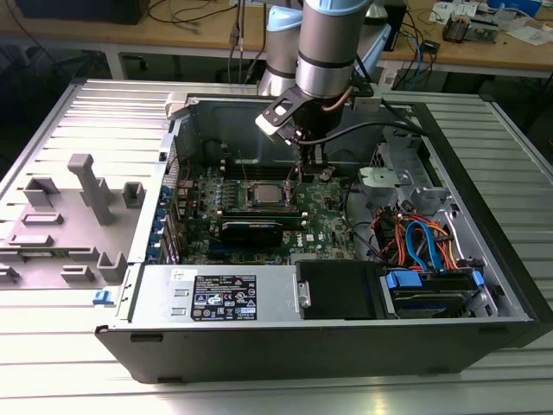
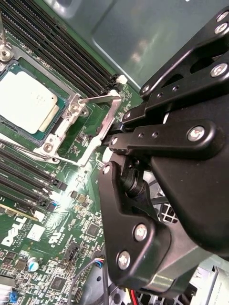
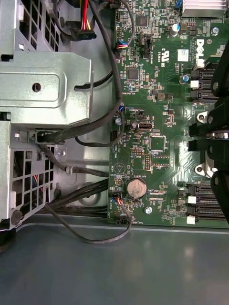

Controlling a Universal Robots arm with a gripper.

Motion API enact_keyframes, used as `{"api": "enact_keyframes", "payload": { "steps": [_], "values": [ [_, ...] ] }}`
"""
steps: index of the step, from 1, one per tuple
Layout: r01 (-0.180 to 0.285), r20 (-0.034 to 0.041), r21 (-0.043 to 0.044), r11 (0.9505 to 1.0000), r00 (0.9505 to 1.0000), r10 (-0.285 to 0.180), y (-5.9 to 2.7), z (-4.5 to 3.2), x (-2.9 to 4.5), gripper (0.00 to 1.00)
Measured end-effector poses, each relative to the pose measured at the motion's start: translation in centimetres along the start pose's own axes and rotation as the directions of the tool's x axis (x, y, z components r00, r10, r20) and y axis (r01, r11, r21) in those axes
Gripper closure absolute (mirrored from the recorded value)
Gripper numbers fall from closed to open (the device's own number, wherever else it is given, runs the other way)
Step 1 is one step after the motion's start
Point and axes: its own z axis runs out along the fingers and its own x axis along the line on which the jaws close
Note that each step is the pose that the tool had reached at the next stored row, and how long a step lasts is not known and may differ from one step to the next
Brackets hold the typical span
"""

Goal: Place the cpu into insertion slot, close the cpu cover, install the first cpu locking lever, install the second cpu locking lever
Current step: 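Close the cpu cover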

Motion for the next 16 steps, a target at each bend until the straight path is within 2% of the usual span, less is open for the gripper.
{"api": "enact_keyframes", "payload": {
  "steps": [10,16],
  "values": [
    [0.000,0.0000,0.0001,1.0000,1.0000,0.000,-1.04,0.04,0.04,0.83],
    [0.000,0.0000,0.0004,1.0000,1.0000,0.000,-1.31,0.05,0.05,0.83]
  ]
}}
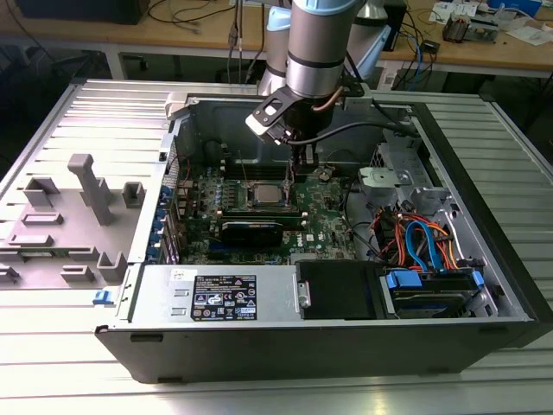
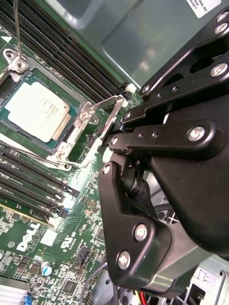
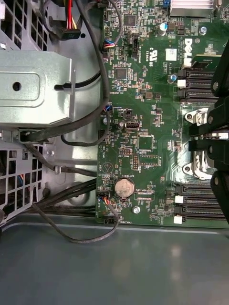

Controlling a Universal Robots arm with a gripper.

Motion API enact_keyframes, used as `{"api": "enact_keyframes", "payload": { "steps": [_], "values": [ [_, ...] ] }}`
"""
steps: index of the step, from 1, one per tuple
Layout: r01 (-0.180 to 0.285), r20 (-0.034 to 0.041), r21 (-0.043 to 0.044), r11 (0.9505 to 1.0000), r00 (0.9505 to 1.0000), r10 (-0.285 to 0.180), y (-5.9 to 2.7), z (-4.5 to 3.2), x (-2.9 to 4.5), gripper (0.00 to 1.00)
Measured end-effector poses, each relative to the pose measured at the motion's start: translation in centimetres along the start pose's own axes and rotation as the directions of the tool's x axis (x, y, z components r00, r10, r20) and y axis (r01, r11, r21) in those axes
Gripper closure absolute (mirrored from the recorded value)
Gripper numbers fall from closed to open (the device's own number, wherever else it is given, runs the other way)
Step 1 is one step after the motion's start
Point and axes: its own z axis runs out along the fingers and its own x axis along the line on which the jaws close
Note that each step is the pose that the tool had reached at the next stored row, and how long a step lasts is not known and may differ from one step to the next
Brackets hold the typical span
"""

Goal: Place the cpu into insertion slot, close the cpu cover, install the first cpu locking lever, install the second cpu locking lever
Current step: 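Close the cpu cover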

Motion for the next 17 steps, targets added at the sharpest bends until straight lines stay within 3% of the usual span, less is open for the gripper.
{"api": "enact_keyframes", "payload": {
  "steps": [10,17],
  "values": [
    [0.000,0.0000,0.0000,1.0000,1.0000,0.000,-0.31,0.03,0.01,0.83],
    [0.000,0.0000,0.0001,1.0000,1.0000,0.000,-1.17,0.16,0.05,0.83]
  ]
}}
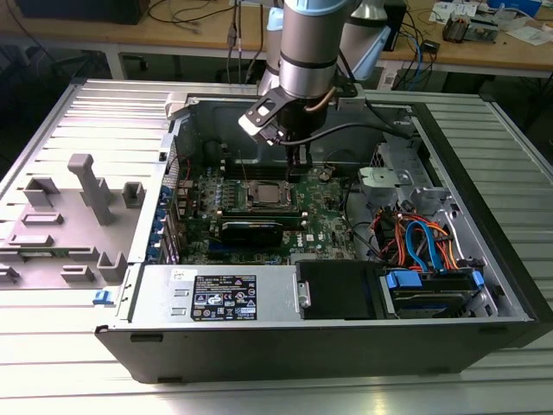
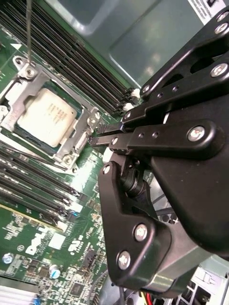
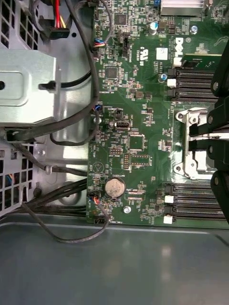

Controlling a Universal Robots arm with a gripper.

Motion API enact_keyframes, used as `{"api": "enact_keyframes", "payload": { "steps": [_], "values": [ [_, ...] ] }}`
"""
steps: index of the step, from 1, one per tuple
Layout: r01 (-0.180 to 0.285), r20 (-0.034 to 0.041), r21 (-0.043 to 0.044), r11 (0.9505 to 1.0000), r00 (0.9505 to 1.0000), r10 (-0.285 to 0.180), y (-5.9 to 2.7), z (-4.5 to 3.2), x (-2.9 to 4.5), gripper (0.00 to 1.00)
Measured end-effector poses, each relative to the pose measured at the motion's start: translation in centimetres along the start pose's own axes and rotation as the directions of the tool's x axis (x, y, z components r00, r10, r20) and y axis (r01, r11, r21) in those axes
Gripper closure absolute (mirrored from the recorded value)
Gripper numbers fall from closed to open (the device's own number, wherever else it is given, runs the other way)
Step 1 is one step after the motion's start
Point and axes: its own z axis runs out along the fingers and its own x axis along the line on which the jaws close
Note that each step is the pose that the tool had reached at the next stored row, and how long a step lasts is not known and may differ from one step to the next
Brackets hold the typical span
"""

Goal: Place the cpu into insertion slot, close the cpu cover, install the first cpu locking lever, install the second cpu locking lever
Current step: 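Close the cpu cover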

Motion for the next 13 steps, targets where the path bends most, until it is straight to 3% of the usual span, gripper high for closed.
{"api": "enact_keyframes", "payload": {
  "steps": [6,13],
  "values": [
    [0.000,-0.0001,-0.0001,1.0000,1.0000,0.000,-0.95,0.64,0.05,0.83],
    [0.000,-0.0001,0.0016,1.0000,1.0000,0.000,-1.00,0.77,0.05,0.83]
  ]
}}
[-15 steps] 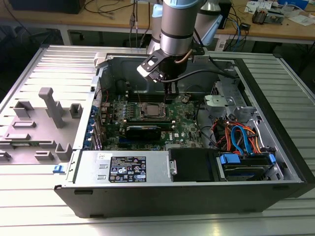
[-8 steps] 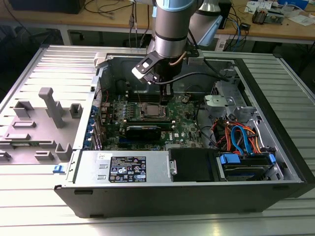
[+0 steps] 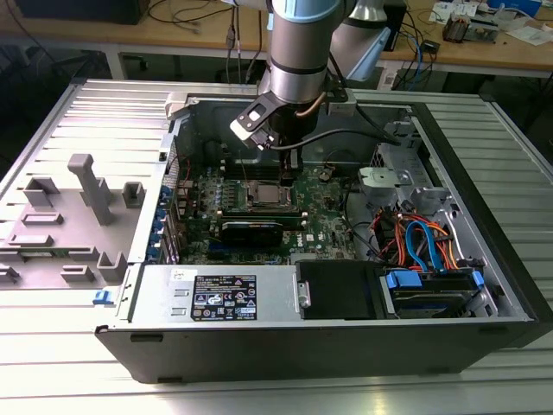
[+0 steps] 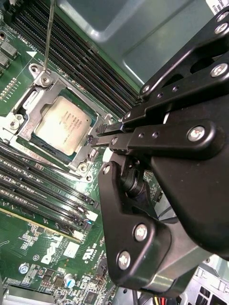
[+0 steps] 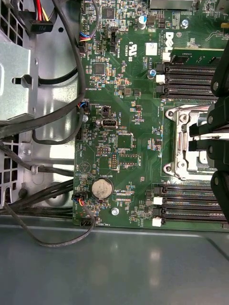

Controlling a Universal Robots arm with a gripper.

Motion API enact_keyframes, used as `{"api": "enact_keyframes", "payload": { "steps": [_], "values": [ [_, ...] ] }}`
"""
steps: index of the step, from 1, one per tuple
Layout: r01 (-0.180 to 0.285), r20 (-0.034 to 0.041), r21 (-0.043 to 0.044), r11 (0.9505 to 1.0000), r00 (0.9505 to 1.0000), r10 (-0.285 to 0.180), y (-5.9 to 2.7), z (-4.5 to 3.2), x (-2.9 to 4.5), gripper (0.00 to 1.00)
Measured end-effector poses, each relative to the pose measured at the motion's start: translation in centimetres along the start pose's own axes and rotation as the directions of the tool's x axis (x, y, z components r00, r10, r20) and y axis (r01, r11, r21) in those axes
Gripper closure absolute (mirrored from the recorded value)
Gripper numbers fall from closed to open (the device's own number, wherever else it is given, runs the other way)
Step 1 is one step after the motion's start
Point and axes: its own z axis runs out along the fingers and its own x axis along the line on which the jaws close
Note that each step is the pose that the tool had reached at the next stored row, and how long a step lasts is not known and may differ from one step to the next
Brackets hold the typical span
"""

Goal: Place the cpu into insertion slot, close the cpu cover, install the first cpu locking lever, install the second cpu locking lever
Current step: 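Close the cpu cover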

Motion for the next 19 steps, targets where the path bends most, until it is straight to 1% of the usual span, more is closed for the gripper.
{"api": "enact_keyframes", "payload": {
  "steps": [9,15,19],
  "values": [
    [0.000,-0.0002,0.0003,1.0000,1.0000,0.000,-0.03,0.01,0.00,0.83],
    [0.001,-0.0003,0.0003,1.0000,1.0000,-0.001,-1.43,0.21,0.05,0.83],
    [0.003,-0.0004,0.0002,1.0000,1.0000,-0.003,-2.69,0.65,0.11,0.83]
  ]
}}
